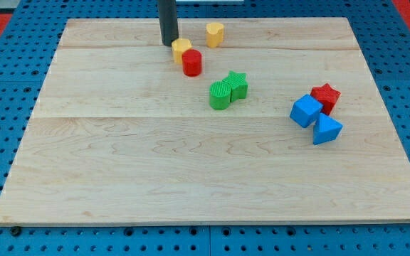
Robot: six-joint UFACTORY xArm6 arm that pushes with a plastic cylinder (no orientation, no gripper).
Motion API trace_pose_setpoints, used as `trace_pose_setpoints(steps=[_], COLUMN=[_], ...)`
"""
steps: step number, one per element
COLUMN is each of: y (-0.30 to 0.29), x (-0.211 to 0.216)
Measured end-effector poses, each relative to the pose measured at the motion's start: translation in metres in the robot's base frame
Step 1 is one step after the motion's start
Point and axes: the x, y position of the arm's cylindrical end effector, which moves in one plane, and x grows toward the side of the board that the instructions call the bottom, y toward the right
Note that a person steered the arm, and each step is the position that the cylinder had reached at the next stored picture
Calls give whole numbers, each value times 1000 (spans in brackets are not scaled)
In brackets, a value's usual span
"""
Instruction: Push the yellow hexagon into the red circle
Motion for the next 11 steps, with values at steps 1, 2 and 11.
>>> trace_pose_setpoints(steps=[1, 2, 11], y=[-3, 2, 46], x=[-29, -77, 7])
